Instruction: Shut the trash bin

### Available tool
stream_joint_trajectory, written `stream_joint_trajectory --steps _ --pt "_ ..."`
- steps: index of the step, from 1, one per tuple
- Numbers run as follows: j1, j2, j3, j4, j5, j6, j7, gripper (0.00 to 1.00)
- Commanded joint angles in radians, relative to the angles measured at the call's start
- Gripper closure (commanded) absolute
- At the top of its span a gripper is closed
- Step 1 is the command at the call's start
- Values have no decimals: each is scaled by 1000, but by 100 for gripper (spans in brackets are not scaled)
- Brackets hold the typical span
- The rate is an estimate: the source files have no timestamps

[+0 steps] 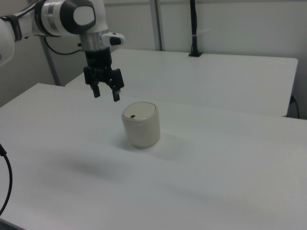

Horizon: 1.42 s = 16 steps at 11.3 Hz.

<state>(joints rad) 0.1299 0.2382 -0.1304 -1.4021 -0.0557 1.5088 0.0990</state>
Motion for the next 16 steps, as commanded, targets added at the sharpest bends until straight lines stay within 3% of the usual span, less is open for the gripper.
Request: stream_joint_trajectory --steps 1,16 --pt "2 -16 -5 -14 2 -16 -2 0" --pt "4 -17 -3 0 -10 -10 8 0"
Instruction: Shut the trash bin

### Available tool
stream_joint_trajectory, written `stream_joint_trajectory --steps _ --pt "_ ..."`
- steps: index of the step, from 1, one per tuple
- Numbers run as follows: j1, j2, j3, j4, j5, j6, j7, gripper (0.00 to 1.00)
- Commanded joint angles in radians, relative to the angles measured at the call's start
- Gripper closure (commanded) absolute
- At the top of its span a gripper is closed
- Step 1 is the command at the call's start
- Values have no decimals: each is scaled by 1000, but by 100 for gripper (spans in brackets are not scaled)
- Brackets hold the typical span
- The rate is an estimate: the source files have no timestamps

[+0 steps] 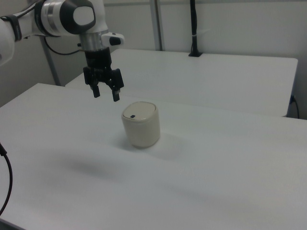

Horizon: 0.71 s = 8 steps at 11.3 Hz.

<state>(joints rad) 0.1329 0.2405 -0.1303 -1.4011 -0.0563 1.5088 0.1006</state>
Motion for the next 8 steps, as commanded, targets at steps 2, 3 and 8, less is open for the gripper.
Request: stream_joint_trajectory --steps 2,3,8 --pt "5 -16 -3 -2 -14 -9 -4 0" --pt "8 -24 -2 -2 -25 -12 -4 0" --pt "1 -20 -2 -4 -50 -7 -19 0"
